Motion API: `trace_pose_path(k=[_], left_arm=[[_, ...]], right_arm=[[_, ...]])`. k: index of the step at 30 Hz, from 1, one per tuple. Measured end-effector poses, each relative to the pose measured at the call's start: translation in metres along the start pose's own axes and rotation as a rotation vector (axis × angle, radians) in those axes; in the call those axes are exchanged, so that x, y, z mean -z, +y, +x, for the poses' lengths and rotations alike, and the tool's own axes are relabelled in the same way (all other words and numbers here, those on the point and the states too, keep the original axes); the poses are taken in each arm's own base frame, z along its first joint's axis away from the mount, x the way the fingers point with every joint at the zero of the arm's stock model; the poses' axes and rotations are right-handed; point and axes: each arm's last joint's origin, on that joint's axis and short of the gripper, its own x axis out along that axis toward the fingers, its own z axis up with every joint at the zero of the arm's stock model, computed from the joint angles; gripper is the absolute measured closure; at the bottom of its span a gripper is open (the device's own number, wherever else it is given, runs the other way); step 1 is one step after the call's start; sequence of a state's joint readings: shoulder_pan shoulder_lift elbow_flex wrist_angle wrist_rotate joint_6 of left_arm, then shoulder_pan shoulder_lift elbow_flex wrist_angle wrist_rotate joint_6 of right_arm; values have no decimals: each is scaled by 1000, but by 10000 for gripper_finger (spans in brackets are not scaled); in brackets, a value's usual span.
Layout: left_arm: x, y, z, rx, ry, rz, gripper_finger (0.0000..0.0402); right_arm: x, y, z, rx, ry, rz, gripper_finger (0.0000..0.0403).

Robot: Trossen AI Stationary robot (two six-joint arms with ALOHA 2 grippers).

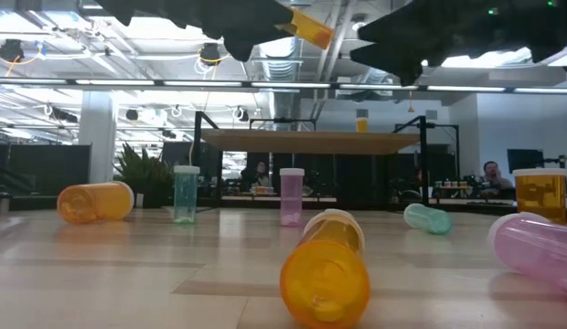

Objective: Pick and place medicine bottles onto shelf by color
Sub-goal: Put the left small orange pill bottle on the shelf aligned with the other small orange pill bottle

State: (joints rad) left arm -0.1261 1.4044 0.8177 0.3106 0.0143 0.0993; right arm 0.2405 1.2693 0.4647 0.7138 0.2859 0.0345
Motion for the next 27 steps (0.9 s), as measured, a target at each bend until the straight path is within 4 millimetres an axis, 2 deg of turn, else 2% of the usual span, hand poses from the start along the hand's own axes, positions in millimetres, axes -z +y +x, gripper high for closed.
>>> trace_pose_path(k=[7,12,22,27], left_arm=[[0,0,0,0,2,-3,287],[0,0,0,1,4,-3,287],[0,0,0,1,5,-3,287],[0,0,0,1,5,-3,288]], right_arm=[[1,8,26,0,35,-30,155],[-1,11,35,-45,37,-26,155],[-6,13,40,-54,22,-6,157],[-6,13,40,-54,23,-4,187]])
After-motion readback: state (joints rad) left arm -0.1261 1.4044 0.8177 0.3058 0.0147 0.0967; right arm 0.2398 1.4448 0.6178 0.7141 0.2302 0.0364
